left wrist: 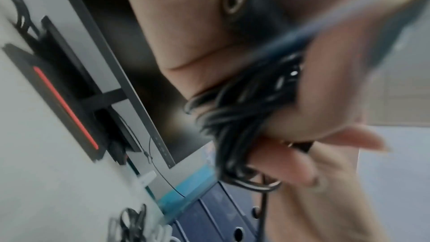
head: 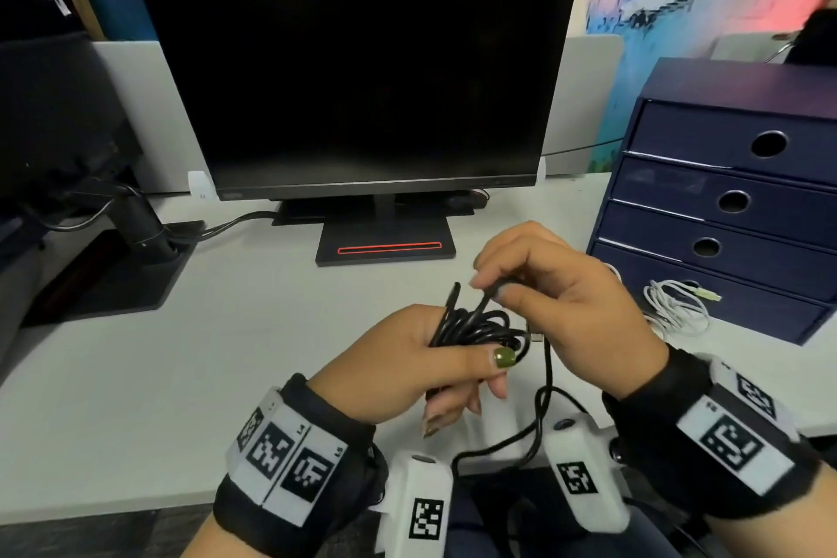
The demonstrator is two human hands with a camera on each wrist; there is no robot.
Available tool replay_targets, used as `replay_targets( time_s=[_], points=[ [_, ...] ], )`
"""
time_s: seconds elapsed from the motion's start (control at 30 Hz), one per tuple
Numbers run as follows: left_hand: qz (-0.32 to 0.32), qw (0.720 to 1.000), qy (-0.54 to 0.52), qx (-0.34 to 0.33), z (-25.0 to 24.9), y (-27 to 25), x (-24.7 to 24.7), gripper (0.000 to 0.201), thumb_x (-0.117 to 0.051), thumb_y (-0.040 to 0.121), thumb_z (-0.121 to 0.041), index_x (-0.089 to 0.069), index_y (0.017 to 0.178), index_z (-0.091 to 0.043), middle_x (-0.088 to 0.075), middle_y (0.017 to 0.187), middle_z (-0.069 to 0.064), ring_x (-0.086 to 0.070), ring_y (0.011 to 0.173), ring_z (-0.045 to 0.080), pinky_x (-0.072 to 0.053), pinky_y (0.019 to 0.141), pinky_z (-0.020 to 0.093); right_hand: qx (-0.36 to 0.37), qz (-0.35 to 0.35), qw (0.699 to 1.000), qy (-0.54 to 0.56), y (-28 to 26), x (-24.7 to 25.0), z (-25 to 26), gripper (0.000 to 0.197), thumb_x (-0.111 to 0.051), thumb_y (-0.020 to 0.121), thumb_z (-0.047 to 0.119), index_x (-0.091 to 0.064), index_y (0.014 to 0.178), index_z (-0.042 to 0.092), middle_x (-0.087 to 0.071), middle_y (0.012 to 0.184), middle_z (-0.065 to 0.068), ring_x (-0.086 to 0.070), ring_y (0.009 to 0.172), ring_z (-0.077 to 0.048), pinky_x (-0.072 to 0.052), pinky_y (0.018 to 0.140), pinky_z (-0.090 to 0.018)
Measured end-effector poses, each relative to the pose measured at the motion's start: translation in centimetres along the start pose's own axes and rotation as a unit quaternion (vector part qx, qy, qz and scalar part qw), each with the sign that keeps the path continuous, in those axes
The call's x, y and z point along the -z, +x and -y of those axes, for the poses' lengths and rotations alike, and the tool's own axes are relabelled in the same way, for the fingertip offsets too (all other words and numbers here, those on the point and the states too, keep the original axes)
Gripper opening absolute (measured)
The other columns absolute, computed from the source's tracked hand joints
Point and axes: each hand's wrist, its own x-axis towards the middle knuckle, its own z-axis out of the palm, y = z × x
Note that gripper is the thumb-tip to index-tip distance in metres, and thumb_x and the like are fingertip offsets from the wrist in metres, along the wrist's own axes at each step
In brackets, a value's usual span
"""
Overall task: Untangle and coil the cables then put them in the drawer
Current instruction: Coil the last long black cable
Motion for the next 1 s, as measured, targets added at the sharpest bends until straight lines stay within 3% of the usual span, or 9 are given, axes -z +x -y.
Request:
replay_targets(
  time_s=[0.07,0.17,0.3,0.4,0.5,0.67,0.73,0.9,1.0],
  points=[
    [0.030,0.996,-0.065,-0.054,-0.3,-0.1,-0.3,0.023,-0.058,0.091,-0.027,-0.071,0.078,-0.014,-0.051,0.041,-0.002,-0.051,0.044,0.024,-0.049,0.061,0.018,-0.047,0.028,0.996,0.072,0.2,-0.4,-0.4,0.027,-0.051,0.087,0.004,-0.070,0.103,0.014,-0.069,0.099,-0.002,-0.065,0.097,-0.012,-0.048,0.084,-0.018],
    [0.066,0.987,-0.095,-0.116,-0.1,0.3,-1.2,0.032,-0.056,0.092,-0.042,-0.071,0.102,-0.015,-0.066,0.059,-0.006,-0.063,0.061,0.024,-0.051,0.074,0.027,-0.137,0.062,0.976,0.158,-0.3,-1.5,-1.2,0.029,-0.050,0.092,0.000,-0.065,0.112,0.013,-0.073,0.093,-0.001,-0.068,0.093,-0.011,-0.052,0.085,-0.021],
    [0.039,0.972,-0.172,-0.153,0.2,0.6,-1.5,0.037,-0.055,0.092,-0.038,-0.065,0.121,-0.016,-0.074,0.093,-0.003,-0.069,0.092,0.012,-0.052,0.082,0.024,-0.156,-0.017,0.982,0.102,-1.8,-3.4,-2.2,0.015,-0.057,0.081,0.027,-0.068,0.083,0.016,-0.071,0.094,-0.019,-0.067,0.085,-0.018,-0.053,0.081,-0.019],
    [-0.061,0.958,-0.215,-0.181,-0.6,0.5,-0.8,0.033,-0.056,0.092,-0.023,-0.063,0.123,-0.017,-0.069,0.116,0.003,-0.065,0.109,0.017,-0.051,0.085,0.021,-0.231,0.062,0.959,0.155,-2.6,-3.9,-2.5,0.014,-0.047,0.098,0.017,-0.061,0.099,0.017,-0.070,0.075,-0.014,-0.066,0.064,-0.029,-0.052,0.064,-0.027],
    [-0.202,0.956,-0.092,-0.192,-1.0,0.5,0.0,0.031,-0.058,0.091,-0.023,-0.061,0.122,-0.022,-0.064,0.127,-0.001,-0.057,0.122,0.015,-0.044,0.098,0.021,-0.248,0.138,0.950,0.127,-3.4,-3.6,-2.9,0.029,-0.045,0.100,0.025,-0.067,0.095,0.007,-0.063,0.060,-0.006,-0.059,0.059,-0.021,-0.048,0.069,-0.021],
    [-0.258,0.939,0.199,-0.111,-0.1,0.5,0.6,0.032,-0.051,0.093,-0.040,-0.061,0.122,-0.034,-0.059,0.121,-0.032,-0.053,0.114,-0.012,-0.040,0.088,0.006,-0.261,0.123,0.943,0.166,-3.4,-2.5,-2.8,0.064,-0.030,0.095,0.053,-0.070,0.091,0.003,-0.066,0.068,-0.011,-0.050,0.061,-0.032,-0.040,0.056,-0.034],
    [-0.244,0.926,0.283,-0.054,0.4,0.5,0.9,0.025,-0.051,0.093,-0.045,-0.057,0.117,-0.048,-0.066,0.107,-0.028,-0.057,0.103,-0.014,-0.043,0.088,0.012,-0.260,0.114,0.937,0.205,-3.2,-1.8,-2.8,0.070,-0.026,0.092,0.055,-0.072,0.088,0.003,-0.067,0.073,-0.016,-0.050,0.056,-0.030,-0.037,0.051,-0.031],
    [-0.195,0.907,0.372,0.020,0.5,0.4,0.9,0.020,-0.053,0.092,-0.041,-0.053,0.107,-0.056,-0.069,0.096,-0.014,-0.058,0.090,-0.007,-0.043,0.077,0.007,-0.225,0.063,0.922,0.309,-2.8,0.0,-2.1,0.047,-0.033,0.089,0.030,-0.072,0.092,0.003,-0.055,0.066,-0.015,-0.044,0.049,-0.020,-0.033,0.051,-0.031],
    [-0.185,0.901,0.391,0.039,0.5,0.3,0.9,0.024,-0.055,0.093,-0.030,-0.055,0.103,-0.053,-0.065,0.088,-0.017,-0.055,0.088,-0.008,-0.041,0.076,0.005,-0.215,0.039,0.944,0.247,-2.9,0.3,-1.9,0.028,-0.046,0.086,0.010,-0.071,0.097,0.006,-0.050,0.067,-0.013,-0.044,0.054,-0.023,-0.038,0.055,-0.028]
  ],
)
